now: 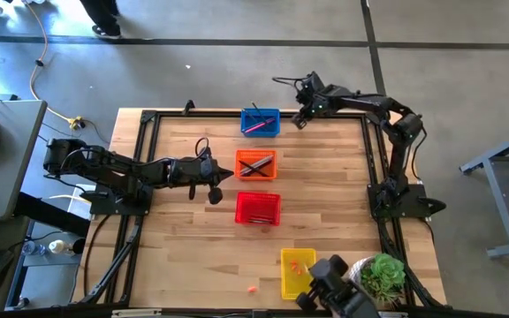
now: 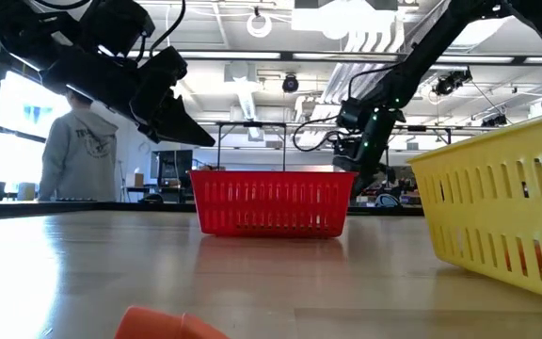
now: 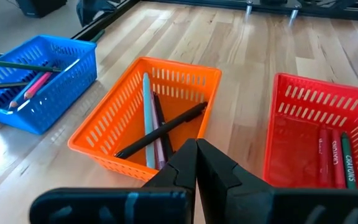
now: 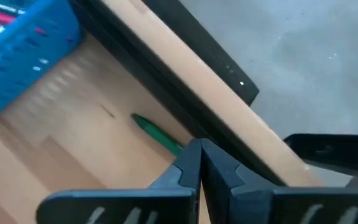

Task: Sort crayons/erasers/pens/pencils in bins
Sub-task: Put the green crayon into the red bin

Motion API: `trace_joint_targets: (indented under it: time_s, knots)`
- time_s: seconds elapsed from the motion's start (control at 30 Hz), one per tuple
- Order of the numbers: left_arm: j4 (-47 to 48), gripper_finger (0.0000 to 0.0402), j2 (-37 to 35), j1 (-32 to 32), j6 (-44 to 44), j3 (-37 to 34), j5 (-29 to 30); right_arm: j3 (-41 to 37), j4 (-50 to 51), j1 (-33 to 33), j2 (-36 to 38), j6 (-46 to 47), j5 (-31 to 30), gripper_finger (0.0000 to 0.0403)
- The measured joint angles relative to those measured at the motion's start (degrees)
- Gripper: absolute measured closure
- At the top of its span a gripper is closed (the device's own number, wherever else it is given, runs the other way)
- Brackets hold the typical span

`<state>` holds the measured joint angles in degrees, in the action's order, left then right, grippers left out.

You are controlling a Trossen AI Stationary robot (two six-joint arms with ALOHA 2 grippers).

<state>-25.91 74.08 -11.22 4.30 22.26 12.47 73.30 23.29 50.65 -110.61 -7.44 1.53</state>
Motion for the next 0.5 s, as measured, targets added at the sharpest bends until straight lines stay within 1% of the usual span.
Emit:
trace_joint_targets:
  time_s: [0.2, 0.5]
  knots:
    - [-0.2, 0.0401, 0.0, 0.0, 0.0, 0.0, -0.1, -0.1, 0.3, 0.7, -0.5, 2.1, 0.7, 0.0403]
    - [0.0, 0.0401, 0.0, 0.0, 0.1, 0.0, -0.2, -0.1, -0.6, 0.7, -3.3, 2.5, 1.1, 0.0403]
